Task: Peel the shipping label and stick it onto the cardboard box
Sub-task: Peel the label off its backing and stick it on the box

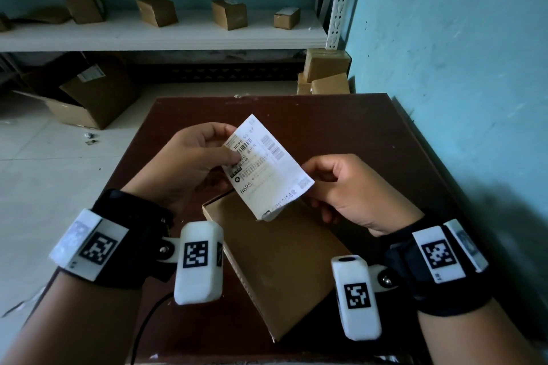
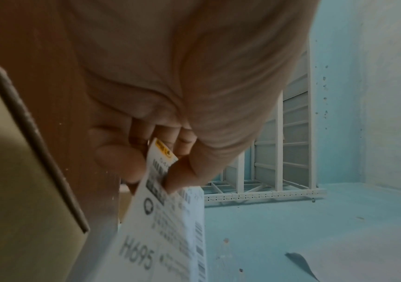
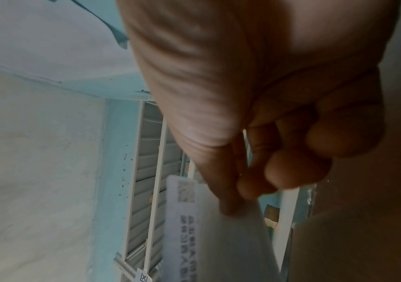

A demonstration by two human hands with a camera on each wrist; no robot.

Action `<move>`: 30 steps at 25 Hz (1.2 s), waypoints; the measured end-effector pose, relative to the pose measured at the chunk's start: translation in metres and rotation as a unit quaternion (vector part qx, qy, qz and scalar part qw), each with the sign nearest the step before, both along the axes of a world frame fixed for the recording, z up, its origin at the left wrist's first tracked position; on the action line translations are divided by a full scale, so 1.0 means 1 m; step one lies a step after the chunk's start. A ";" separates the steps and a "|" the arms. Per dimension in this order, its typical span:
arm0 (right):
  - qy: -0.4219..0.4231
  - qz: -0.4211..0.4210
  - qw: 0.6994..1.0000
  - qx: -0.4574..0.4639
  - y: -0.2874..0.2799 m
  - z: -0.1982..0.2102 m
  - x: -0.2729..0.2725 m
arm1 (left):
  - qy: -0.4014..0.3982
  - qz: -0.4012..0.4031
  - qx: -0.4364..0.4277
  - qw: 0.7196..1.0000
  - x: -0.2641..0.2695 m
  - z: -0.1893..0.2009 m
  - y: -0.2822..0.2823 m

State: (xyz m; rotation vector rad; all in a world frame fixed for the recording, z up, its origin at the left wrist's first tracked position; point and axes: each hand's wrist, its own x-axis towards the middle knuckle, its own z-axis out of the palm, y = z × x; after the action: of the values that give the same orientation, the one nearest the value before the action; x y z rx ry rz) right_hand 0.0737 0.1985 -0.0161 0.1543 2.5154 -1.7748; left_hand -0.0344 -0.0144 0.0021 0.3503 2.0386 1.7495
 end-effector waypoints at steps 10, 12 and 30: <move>0.049 0.002 0.994 -0.100 0.000 -0.006 -0.003 | -0.055 -0.154 -0.010 0.987 0.010 -0.003 0.008; 0.052 0.034 0.992 -0.110 -0.003 -0.006 -0.002 | -0.074 -0.188 -0.004 0.979 0.013 -0.003 0.008; 0.023 0.053 0.997 -0.053 -0.002 -0.001 0.001 | -0.080 -0.133 -0.009 0.988 0.004 -0.009 0.002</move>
State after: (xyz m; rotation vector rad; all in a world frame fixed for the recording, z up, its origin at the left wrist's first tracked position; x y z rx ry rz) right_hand 0.0743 0.1966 -0.0175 -0.0248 2.4032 -1.8835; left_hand -0.0304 -0.0123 -0.0066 0.4400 1.8027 1.5447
